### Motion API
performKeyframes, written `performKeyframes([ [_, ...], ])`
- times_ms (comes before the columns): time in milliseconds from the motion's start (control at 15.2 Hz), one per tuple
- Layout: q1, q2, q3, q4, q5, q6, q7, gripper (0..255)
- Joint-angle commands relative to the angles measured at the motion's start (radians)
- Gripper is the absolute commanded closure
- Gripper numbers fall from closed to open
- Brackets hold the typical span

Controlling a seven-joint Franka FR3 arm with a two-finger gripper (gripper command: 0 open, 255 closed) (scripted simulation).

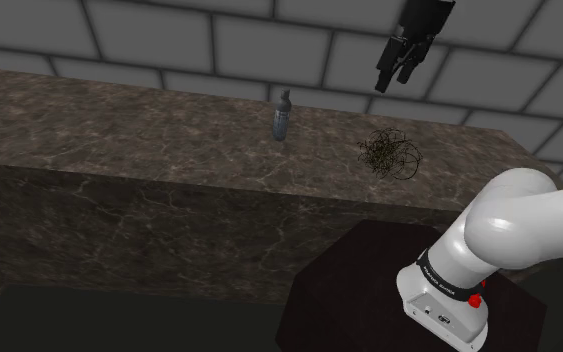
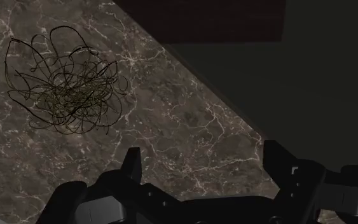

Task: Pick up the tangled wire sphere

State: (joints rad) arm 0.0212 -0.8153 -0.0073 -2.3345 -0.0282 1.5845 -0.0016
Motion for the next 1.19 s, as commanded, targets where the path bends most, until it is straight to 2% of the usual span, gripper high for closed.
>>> performKeyframes([
  [0, 0.000, 0.000, 0.000, 0.000, 0.000, 0.000, 0.000, 0],
  [528, 0.039, -0.266, -0.201, -0.288, -0.193, 0.117, -0.416, 0],
  [858, 0.035, -0.365, -0.384, -0.397, -0.356, 0.201, -0.697, 0],
  [1122, 0.035, -0.381, -0.562, -0.432, -0.495, 0.286, -0.927, 0],
])
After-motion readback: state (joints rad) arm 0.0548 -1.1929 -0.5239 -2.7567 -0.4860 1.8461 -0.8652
